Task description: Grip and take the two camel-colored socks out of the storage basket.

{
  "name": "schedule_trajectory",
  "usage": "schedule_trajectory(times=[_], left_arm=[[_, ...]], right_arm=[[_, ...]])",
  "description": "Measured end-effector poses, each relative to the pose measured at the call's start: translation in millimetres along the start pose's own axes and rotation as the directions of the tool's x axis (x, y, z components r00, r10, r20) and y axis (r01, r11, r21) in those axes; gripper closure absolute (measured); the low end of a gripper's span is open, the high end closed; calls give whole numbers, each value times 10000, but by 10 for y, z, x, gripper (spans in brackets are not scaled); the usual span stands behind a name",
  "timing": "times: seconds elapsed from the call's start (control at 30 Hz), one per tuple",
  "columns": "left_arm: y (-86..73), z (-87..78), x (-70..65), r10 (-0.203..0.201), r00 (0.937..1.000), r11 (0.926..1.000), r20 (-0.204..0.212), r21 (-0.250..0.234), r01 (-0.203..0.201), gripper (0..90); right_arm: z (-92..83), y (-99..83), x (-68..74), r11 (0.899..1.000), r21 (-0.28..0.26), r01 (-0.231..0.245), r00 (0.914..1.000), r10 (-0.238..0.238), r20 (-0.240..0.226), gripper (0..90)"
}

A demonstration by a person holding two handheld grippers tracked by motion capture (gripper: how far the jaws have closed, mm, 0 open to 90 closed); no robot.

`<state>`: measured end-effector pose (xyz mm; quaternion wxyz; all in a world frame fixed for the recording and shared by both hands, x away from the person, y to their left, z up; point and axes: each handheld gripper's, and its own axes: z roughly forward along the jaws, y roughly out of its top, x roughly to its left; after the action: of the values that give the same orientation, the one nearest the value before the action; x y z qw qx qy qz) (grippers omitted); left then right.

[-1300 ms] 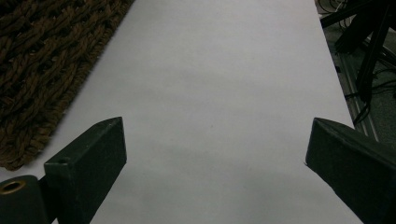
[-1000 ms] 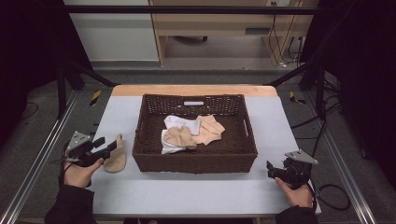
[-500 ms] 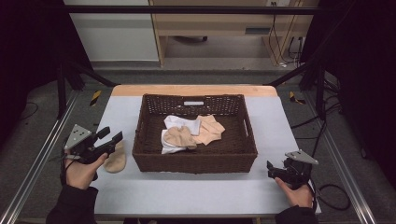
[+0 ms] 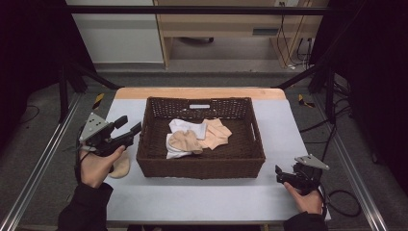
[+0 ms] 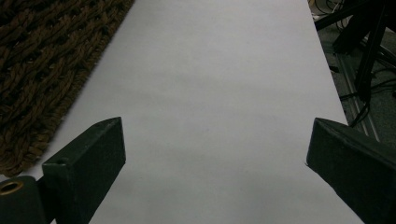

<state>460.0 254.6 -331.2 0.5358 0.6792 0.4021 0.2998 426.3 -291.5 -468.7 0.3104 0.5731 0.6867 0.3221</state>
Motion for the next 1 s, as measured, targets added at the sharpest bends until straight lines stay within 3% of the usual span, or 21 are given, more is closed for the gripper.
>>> schedule_trajectory(times=[0.27, 0.57, 0.8, 1.0], left_arm=[[221, 245, -179, 171, 9997, 9996, 195, -247, -166, 403], [333, 531, -330, 359, 9987, 9992, 349, -173, -353, 379], [310, 800, -424, 529, 9970, 9986, 565, 66, -533, 375], [188, 1056, -468, 814, 9953, 9946, 518, 600, -845, 357]], right_arm=[[-9, 6, -8, 9999, -81, -72, 10000, 73, 40, 44], [0, 9, -8, 9999, -92, -76, 10000, 77, 33, 44], [0, 12, -11, 9999, -120, -66, 10000, 66, 30, 44], [-2, 12, -19, 9999, -164, -34, 10000, 34, 27, 44]])
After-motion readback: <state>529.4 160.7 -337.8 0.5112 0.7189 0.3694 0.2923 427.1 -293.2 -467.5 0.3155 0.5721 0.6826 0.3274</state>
